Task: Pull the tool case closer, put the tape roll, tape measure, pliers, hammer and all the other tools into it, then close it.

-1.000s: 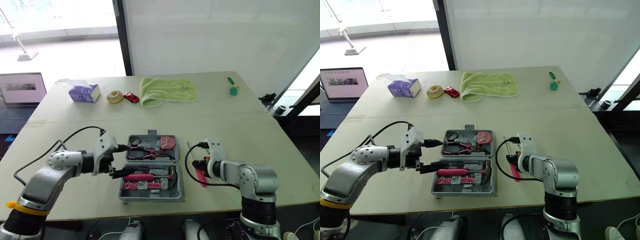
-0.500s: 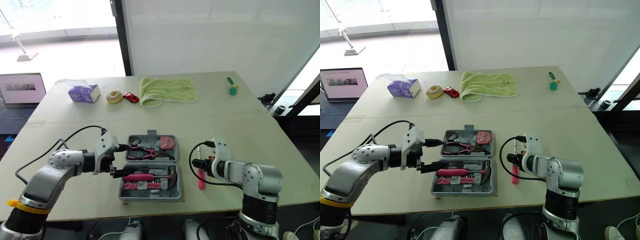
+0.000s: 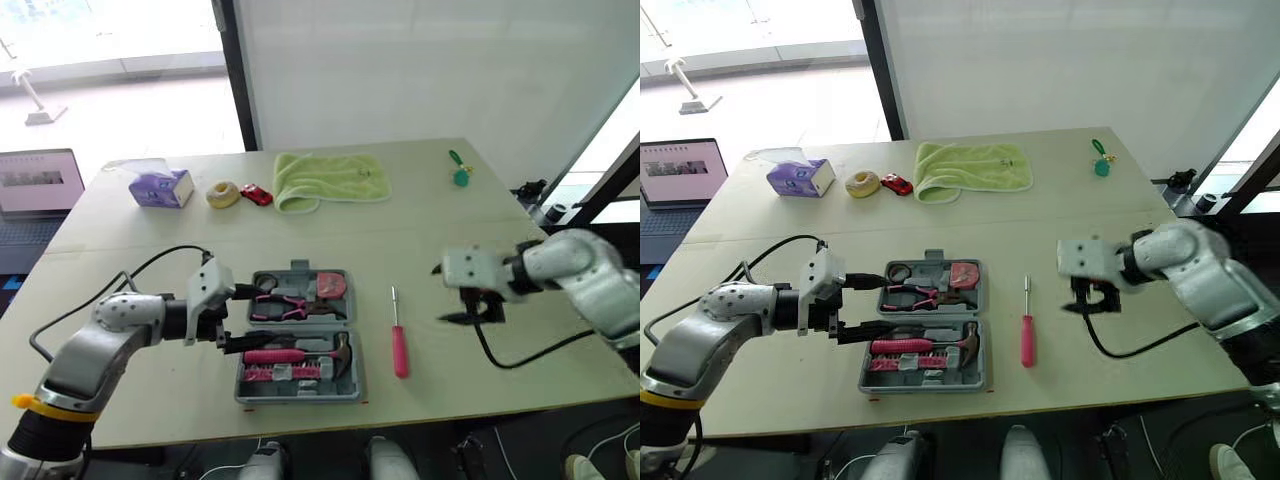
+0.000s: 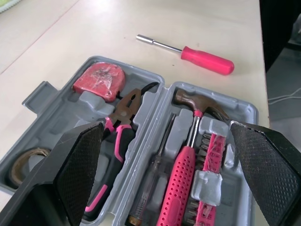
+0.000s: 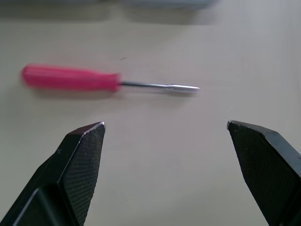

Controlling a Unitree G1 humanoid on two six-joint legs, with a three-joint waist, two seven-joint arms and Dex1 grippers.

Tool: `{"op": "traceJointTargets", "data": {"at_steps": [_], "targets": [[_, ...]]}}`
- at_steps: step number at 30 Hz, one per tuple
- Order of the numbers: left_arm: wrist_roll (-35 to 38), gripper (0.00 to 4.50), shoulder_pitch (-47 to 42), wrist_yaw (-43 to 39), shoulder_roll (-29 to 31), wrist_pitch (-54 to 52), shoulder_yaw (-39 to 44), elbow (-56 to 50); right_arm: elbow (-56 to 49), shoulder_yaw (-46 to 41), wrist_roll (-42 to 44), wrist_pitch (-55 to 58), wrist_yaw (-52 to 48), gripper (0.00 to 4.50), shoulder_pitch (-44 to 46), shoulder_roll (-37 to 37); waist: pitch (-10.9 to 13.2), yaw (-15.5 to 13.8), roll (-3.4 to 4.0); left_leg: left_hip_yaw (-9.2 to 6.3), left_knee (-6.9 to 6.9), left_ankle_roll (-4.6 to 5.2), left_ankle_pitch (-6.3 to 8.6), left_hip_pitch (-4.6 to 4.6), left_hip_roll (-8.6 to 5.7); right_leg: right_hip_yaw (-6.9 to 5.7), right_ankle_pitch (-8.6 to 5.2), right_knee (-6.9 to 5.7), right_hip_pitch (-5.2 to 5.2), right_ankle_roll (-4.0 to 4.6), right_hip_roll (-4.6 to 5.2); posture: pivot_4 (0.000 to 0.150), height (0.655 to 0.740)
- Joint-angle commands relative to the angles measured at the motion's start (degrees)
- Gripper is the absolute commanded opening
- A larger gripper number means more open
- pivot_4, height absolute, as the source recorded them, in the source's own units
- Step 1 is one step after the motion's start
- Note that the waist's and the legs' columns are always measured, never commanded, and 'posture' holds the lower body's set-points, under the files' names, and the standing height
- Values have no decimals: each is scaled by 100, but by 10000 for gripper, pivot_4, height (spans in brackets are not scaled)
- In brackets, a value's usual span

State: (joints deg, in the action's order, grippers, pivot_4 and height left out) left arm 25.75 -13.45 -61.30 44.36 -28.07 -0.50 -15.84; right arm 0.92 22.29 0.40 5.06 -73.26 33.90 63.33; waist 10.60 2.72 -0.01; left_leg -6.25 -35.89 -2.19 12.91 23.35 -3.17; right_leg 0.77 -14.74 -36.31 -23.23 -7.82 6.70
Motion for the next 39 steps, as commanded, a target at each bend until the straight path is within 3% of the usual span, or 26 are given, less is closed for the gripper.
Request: {"op": "traceJointTargets", "data": {"at_steps": [1, 4, 9, 15, 26, 29, 36, 39], "targets": [[109, 45000, 168, 63, 61, 51, 253, -286, 885, 489, -901, -2336, -357, 43983, 741, -348, 1, 24, -1, 4, -3, 0, 0, -1, 0, 7, 2, 0, -2, -2, 0, 1500, 7400], [80, 45000, 373, 189, 88, 27, 360, -467, 1584, 946, -1522, -3779, -358, 43983, 1096, -722, 3, -15, -7, 5, -2, -1, 0, -1, 1, 9, 3, -1, -5, -3, -1, 1500, 7400], [15, 45000, 543, 423, 120, 40, 513, -610, 2446, 1503, -2365, -5032, -102, 43983, 1529, -1538, 6, -42, -12, -1, -3, -6, -2, 0, -1, 9, 4, -2, -5, -1, -1, 1500, 7400], [59, 45000, 599, 517, 194, -51, 585, -733, 3509, 1916, -3206, -5721, 251, 43983, 2053, -2036, 7, -42, -13, -2, -5, -13, -6, 0, -5, 10, 5, -4, -5, 0, -1, 1500, 7400], [86, 45000, 1132, 687, 426, -232, 903, -1159, 4661, 2269, -3563, -6341, 277, 43983, 2584, -2594, 0, -22, -25, -7, -1, -14, -6, -16, -2, 9, 7, -7, 11, 5, -6, 1500, 7400], [61, 45000, 1135, 739, 407, -258, 868, -1168, 4709, 2348, -3653, -6532, 272, 36117, 2580, -2623, -1, -19, -28, -7, -1, -14, -7, -19, -2, 10, 7, -7, 13, 5, -6, 1500, 7400], [14, 45000, 1068, 745, 375, -177, 757, -1111, 4428, 2194, -3424, -6389, 38, 3215, 2392, -2384, -6, 5, -36, -5, 10, -14, -7, -36, 3, 16, 9, -13, 15, 9, -14, 1500, 7400], [-52, 45000, 998, 735, 366, -108, 679, -1024, 4247, 2014, -3132, -6340, 44, 3221, 2244, -2236, -5, -19, -36, -3, 13, -14, -7, -38, 2, 18, 9, -13, 16, 9, -14, 1500, 7400]]}}
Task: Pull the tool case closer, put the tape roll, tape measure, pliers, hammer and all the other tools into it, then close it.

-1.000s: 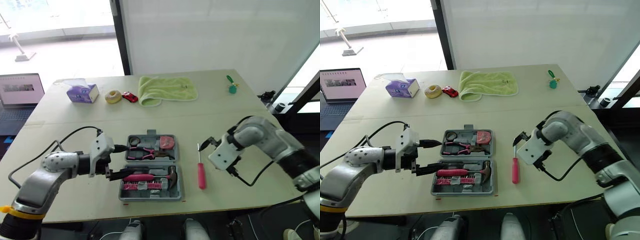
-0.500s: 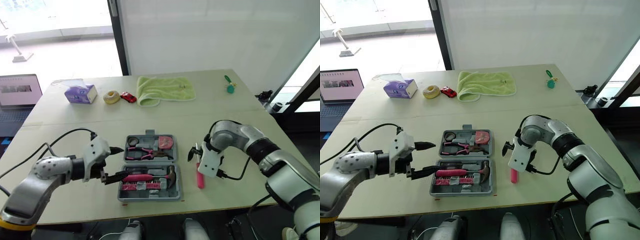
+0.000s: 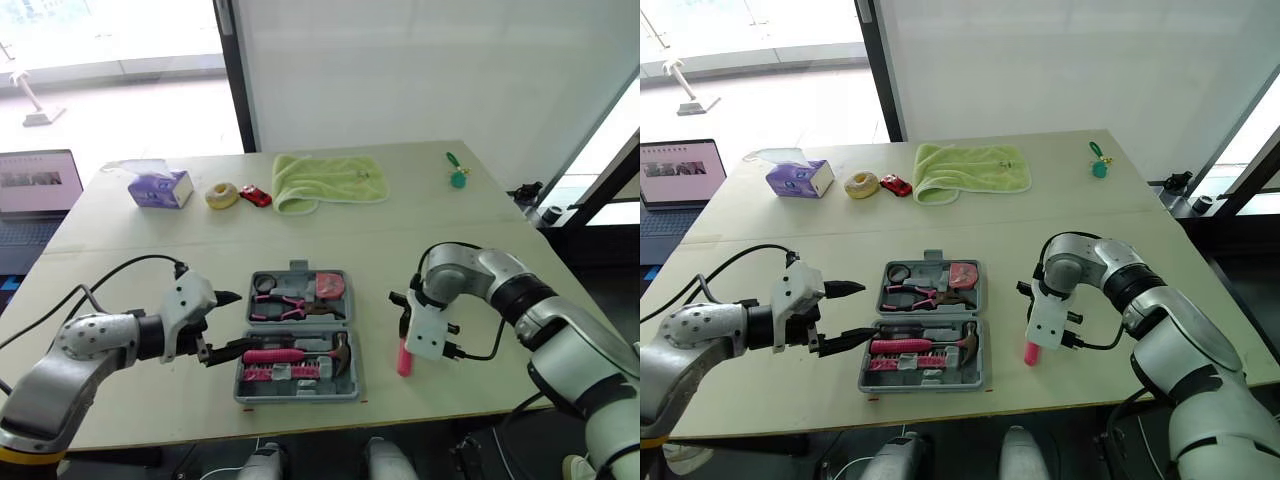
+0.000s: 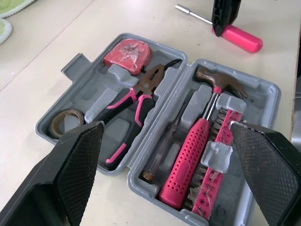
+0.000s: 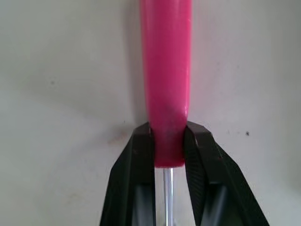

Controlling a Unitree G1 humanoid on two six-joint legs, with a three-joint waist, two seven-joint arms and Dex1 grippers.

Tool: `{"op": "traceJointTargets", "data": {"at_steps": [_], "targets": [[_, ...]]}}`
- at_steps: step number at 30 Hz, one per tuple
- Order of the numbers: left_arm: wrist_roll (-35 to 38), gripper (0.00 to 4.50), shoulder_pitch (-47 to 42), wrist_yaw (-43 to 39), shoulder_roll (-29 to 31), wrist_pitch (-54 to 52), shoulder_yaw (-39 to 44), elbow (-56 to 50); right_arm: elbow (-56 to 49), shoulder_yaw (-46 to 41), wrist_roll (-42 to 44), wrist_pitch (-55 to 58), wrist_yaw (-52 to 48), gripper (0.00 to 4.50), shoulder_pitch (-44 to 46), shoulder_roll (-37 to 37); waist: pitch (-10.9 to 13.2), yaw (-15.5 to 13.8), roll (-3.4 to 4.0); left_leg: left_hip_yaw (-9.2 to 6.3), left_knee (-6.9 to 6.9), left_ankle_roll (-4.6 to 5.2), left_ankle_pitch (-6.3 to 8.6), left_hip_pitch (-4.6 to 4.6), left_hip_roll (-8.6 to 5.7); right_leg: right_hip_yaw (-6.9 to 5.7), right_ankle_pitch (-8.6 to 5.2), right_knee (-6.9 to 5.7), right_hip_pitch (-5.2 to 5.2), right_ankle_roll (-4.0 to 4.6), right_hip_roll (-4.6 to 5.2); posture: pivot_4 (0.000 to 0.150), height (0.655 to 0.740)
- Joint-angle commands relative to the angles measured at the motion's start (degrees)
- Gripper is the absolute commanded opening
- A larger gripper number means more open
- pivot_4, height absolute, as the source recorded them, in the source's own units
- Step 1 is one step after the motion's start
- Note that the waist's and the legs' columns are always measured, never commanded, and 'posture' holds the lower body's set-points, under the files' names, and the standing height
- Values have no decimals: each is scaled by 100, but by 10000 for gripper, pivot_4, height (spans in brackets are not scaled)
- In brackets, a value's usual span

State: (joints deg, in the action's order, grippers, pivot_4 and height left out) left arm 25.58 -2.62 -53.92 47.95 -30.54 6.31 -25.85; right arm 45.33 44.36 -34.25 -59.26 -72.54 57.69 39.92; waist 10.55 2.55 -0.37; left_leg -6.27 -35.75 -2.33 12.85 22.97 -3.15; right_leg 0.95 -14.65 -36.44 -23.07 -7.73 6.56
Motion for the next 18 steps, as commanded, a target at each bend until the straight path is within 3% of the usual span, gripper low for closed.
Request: {"op": "traceJointTargets", "data": {"at_steps": [1, 3, 5, 8, 11, 15, 18], "targets": [[-51, 45000, -106, -35, 21, 175, -17, 8, -344, -333, 670, 420, -313, 3221, -298, 283, 0, -4, 0, 1, 0, 0, 0, 0, 0, 0, 0, 0, 0, 0, 0, 1500, 7400], [-54, 45000, -148, -93, 36, 247, -16, 114, -838, -639, 1386, 1279, -951, 3221, -709, 684, 2, -55, 2, -2, 0, 0, 0, 4, -1, -1, 0, 1, 0, 0, 2, 1500, 7400], [-64, 45000, -182, -166, 53, 333, -36, 206, -1886, -1184, 1981, 3353, -1412, 3221, -1349, 1011, 4, -127, 5, 0, -2, 0, 0, 7, -6, -1, 0, 1, 0, 0, 10, 1500, 7400], [-32, 45000, -308, -240, 29, 401, -66, 307, -3351, -2077, 2265, 6231, -988, 3221, -2195, 1072, 3, -189, 5, -2, -10, 1, 1, 14, -6, -1, 0, 1, -2, 0, 12, 1500, 7400], [97, 45000, -471, -289, -11, 333, -46, 321, -3853, -2561, 2296, 7681, -528, 3221, -2646, 948, 3, -188, 5, -5, -17, 1, 1, 19, -5, -3, -1, -1, -6, 3, 10, 1500, 7400], [141, 45000, -533, -375, 44, 285, 2, 353, -4408, -3124, 2683, 12121, -12, 3221, -2602, 225, 0, -171, 0, -5, -18, 1, 1, 25, -4, -5, 0, -1, -9, 2, 10, 1500, 7400], [143, 45000, -626, -443, 67, 303, 15, 468, -4442, -3891, 2784, 13880, 875, 3221, -2517, -519, -1, -182, -2, -8, -19, 1, 1, 30, -4, -7, 0, -1, -16, 2, 9, 1500, 7400]]}}
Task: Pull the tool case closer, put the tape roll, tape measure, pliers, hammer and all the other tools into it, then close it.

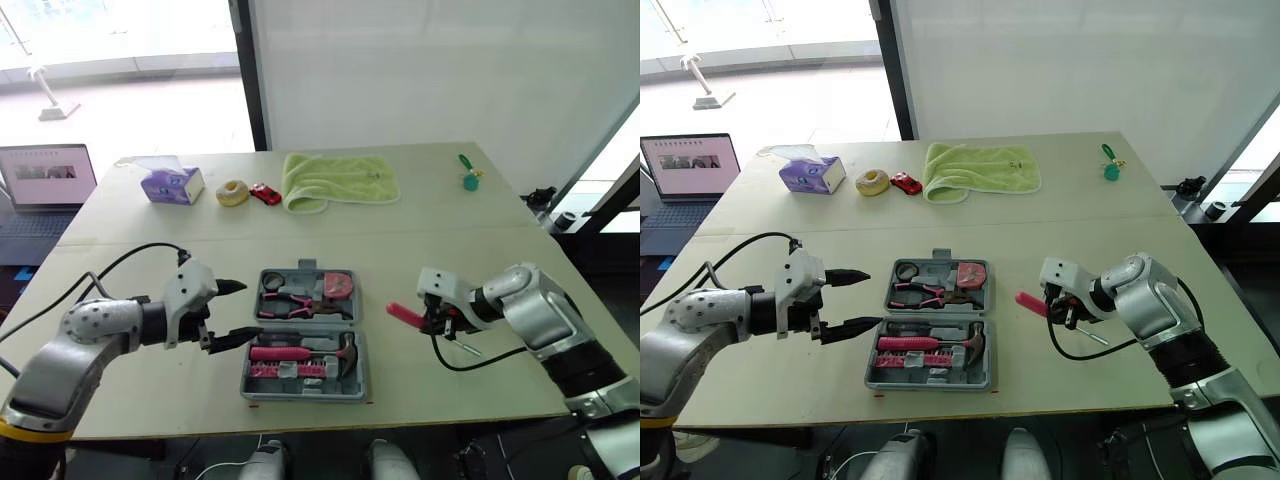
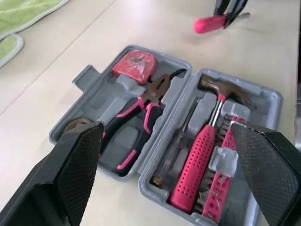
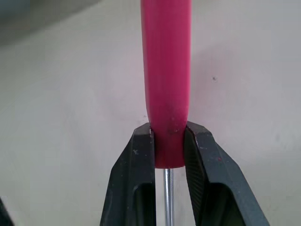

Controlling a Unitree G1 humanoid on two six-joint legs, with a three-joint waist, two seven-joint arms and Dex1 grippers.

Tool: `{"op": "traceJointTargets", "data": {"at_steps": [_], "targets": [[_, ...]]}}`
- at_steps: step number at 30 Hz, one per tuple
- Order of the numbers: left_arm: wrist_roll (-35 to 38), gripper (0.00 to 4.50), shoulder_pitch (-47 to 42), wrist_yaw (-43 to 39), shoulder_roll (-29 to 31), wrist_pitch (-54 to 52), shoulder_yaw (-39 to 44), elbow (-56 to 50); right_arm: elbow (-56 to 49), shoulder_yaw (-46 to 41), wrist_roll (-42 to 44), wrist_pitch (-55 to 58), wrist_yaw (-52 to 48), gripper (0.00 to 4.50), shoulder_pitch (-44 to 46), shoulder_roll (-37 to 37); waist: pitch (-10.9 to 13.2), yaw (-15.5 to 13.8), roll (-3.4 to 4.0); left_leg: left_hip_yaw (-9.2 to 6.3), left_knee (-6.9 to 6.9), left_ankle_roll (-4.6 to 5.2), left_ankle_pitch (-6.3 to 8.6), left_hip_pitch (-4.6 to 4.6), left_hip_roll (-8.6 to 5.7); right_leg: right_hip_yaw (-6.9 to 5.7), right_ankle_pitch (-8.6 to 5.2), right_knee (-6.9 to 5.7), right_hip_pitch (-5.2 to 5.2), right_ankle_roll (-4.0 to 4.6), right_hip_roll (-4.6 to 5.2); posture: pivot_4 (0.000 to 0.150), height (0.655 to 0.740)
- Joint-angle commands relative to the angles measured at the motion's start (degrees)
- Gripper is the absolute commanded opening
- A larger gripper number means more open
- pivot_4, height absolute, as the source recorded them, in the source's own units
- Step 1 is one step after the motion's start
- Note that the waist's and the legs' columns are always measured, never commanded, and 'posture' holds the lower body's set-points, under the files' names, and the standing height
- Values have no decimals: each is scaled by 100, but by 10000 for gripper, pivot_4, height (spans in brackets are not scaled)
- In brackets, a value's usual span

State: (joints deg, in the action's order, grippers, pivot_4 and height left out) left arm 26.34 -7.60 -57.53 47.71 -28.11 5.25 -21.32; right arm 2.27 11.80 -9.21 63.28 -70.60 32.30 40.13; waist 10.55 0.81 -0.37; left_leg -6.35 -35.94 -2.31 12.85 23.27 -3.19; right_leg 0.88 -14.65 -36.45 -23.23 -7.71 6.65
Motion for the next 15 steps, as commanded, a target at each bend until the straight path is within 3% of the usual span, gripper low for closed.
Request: {"op": "traceJointTargets", "data": {"at_steps": [1, 11, 15], "targets": [[77, 45000, -163, -94, 97, 54, 121, 34, -142, -836, 299, 1859, 940, 3221, 18, -701, -2, -9, -3, -3, 0, 0, 0, 1, 0, -3, 0, 0, 0, 0, 0, 1500, 7400], [201, 45000, -125, -12, 49, -157, 130, -96, -396, -1370, 483, 1130, 2906, 3221, -432, -1567, -22, 65, -37, -1, 0, 0, 0, 0, 4, -6, 3, 2, 1, 1, -7, 1500, 7400], [198, 45000, -194, 13, -3, -142, 34, -74, -307, -1284, 649, 893, 3118, 3221, -578, -1509, -65, 66, -108, -3, 1, 0, 0, -7, 7, -6, 3, 2, 9, 2, -10, 1500, 7400]]}}
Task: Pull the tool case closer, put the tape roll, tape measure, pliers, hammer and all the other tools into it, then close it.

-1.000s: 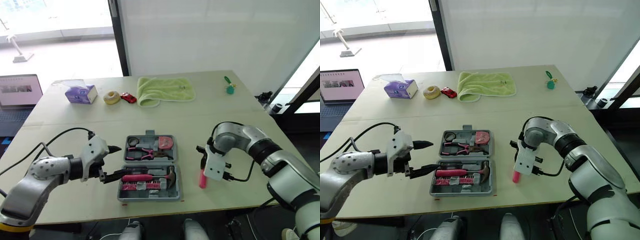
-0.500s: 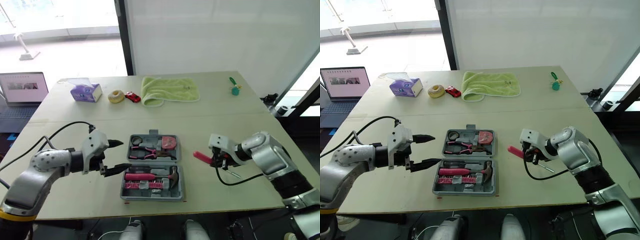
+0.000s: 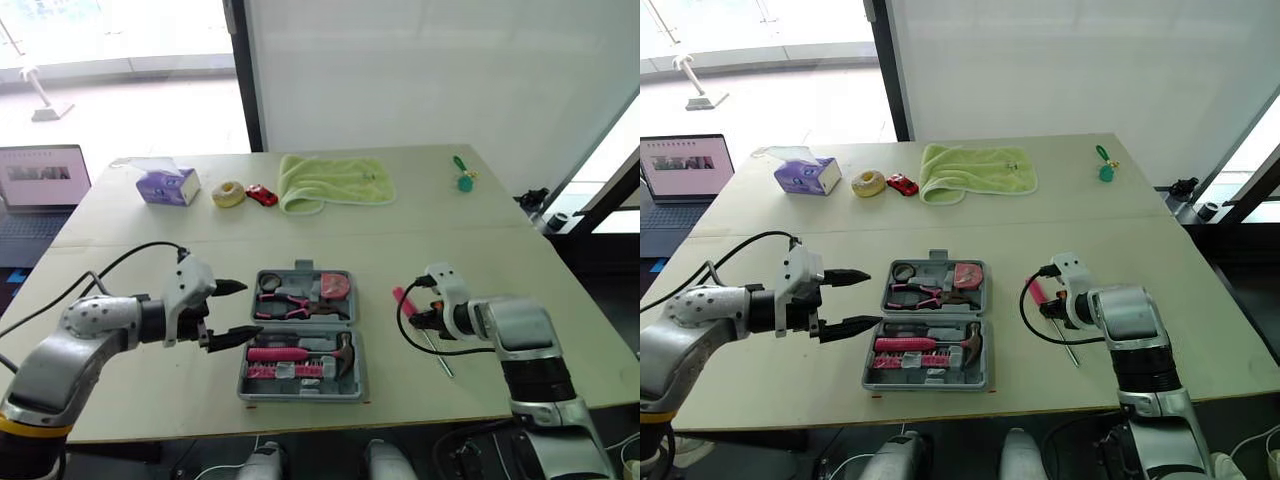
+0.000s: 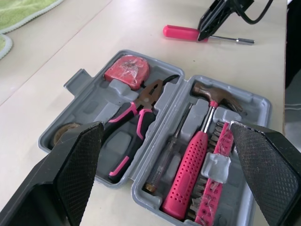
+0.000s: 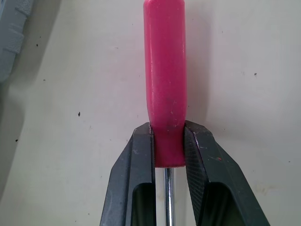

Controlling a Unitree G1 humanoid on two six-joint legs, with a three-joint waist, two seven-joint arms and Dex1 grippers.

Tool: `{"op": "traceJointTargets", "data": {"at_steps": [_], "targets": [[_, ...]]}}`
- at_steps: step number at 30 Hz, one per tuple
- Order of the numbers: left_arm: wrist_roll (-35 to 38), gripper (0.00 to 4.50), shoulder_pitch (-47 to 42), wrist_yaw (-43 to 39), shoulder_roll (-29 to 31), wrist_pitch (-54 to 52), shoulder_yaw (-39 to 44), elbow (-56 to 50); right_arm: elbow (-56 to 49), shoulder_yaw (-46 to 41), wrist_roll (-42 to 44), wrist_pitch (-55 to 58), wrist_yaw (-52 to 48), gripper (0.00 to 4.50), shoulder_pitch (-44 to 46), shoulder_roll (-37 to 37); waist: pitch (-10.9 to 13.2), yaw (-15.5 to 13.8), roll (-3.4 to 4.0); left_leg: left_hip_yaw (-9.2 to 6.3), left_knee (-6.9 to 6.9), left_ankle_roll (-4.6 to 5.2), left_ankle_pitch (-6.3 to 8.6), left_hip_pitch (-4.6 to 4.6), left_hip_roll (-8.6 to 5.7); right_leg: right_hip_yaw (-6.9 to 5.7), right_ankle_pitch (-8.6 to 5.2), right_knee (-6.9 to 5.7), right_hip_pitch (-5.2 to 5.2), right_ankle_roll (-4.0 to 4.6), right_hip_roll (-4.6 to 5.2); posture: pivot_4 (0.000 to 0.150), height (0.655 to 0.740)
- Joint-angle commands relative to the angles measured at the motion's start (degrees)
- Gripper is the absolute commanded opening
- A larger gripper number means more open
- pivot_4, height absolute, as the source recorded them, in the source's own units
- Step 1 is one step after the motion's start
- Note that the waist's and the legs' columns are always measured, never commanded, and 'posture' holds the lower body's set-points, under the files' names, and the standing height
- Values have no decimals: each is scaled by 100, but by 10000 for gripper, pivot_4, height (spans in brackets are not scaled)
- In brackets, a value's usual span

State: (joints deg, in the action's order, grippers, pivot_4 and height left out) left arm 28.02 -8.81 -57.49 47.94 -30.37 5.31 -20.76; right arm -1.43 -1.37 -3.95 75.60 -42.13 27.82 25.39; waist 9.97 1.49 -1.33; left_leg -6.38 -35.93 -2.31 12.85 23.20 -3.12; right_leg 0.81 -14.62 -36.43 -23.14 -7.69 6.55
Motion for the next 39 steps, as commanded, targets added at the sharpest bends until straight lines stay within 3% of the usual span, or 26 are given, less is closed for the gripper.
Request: {"op": "traceJointTargets", "data": {"at_steps": [1, 2, 6, 8, 9, 15, 21, 29, 32, 38, 39], "targets": [[65, 45000, -107, -3, -53, 62, -7, -123, 48, 64, 208, -339, 233, 3221, -172, 29, -13, -14, -22, 0, 0, 0, 0, -2, 0, 0, 0, 1, 4, 0, 0, 1500, 7400], [76, 45000, -135, -24, -74, 57, -50, -116, 19, 69, 275, -321, 237, 13354, -205, 69, -12, -31, -21, 0, -2, 0, 0, -4, 0, -1, 1, 5, 9, 1, 0, 1500, 7400], [-39, 45000, -242, -141, -94, 168, -206, 54, -501, 110, 502, -326, 282, 33985, -382, 306, -8, -57, -7, 3, -2, 0, 0, 0, -4, 1, 2, 8, 5, 3, 5, 1500, 7400], [-84, 45000, -377, -205, -100, 246, -282, 208, -864, 84, 626, -379, 295, 42240, -542, 406, -4, -77, 0, 4, -2, 0, 0, 5, -5, 2, 2, 8, 3, 3, 7, 1500, 7400], [-103, 45000, -433, -230, -105, 279, -311, 274, -987, 68, 670, -416, 336, 44008, -608, 434, -3, -80, 2, 3, -2, 0, 0, 8, -6, 2, 2, 8, -2, 3, 7, 1500, 7400], [-66, 45000, -650, -380, -234, 497, -380, 473, -1633, -171, 905, -1552, 518, 44008, -1398, 464, -1, -61, 6, 4, 2, 1, 1, 11, -5, 0, 2, 8, -8, 1, 7, 1500, 7400], [41, 45000, -674, -471, -234, 421, -291, 444, -1036, -217, 784, -2964, 1103, 44008, -1733, 160, 1, -60, 11, 6, 2, 1, 1, 10, -4, 2, 2, 7, -8, 2, 7, 1500, 7400], [-38, 45000, -652, -539, -84, 403, -301, 450, -437, -16, 865, -3440, 1363, 44008, -1840, -72, 2, -57, 12, 5, 2, 1, 0, 10, -4, 2, 2, 7, -8, 2, 7, 1500, 7400], [-58, 45000, -648, -520, -78, 419, -332, 467, -252, -13, 915, -3549, 1441, 35758, -1883, -152, 1, -56, 11, 5, 2, 1, 0, 9, -4, 2, 2, 7, -6, 2, 7, 1500, 7400], [-138, 45000, -658, -566, -78, 502, -369, 558, -424, -72, 1050, -3528, 1405, 5576, -1978, -95, 1, -59, 12, 5, 2, 1, 0, 8, -4, 2, 1, 7, -5, 2, 6, 1500, 7400], [-148, 45000, -655, -581, -75, 521, -360, 585, -499, -100, 1091, -3475, 1392, 4207, -1973, -63, 1, -60, 12, 5, 2, 1, 0, 8, -4, 2, 1, 7, -4, 2, 6, 1500, 7400]]}}
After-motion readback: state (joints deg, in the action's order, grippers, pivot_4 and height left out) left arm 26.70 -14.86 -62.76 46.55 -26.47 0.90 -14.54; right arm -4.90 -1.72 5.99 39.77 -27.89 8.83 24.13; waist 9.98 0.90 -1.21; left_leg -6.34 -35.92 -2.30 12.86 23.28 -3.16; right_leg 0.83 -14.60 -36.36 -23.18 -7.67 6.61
